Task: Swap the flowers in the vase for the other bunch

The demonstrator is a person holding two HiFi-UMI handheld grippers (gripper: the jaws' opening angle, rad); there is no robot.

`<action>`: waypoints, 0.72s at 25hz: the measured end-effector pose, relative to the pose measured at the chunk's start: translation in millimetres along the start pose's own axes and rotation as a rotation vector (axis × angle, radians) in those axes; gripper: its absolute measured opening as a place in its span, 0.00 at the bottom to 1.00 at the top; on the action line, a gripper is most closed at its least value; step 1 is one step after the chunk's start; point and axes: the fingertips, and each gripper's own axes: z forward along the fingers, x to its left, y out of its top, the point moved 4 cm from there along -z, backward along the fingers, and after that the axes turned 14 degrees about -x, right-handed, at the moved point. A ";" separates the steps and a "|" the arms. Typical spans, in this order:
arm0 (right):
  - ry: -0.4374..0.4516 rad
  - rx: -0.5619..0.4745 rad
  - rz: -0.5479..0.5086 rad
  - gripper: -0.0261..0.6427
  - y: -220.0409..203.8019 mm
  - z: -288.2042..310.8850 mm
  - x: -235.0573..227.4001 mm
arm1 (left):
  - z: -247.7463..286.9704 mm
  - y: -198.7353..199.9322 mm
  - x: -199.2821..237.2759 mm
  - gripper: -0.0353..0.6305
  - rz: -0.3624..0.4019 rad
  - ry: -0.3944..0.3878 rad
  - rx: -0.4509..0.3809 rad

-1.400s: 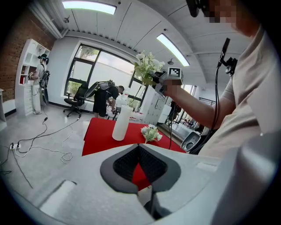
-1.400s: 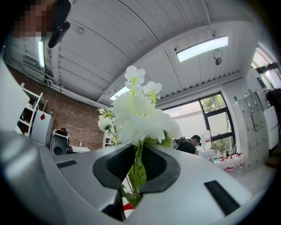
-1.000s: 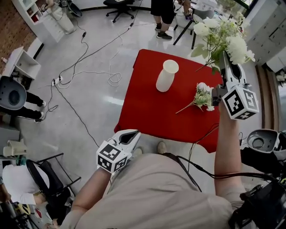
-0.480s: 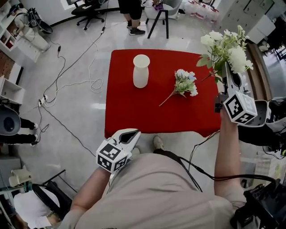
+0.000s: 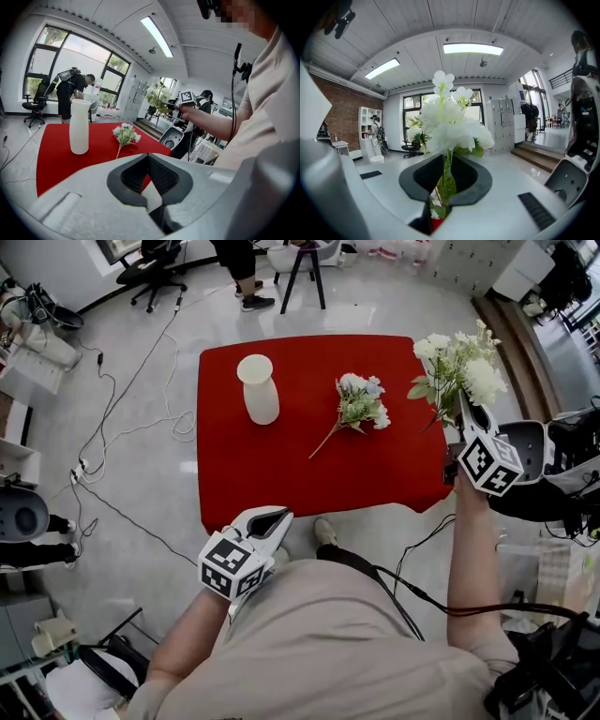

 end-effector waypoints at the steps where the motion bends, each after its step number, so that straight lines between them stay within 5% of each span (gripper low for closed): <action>1: -0.013 0.025 0.008 0.12 -8.1 0.8 -7.0 | 2.8 2.0 -0.6 0.06 -0.001 -0.001 0.003; 18: -0.130 0.397 0.179 0.13 -157.8 28.3 -94.7 | 43.2 8.7 -6.5 0.06 -0.017 0.075 0.027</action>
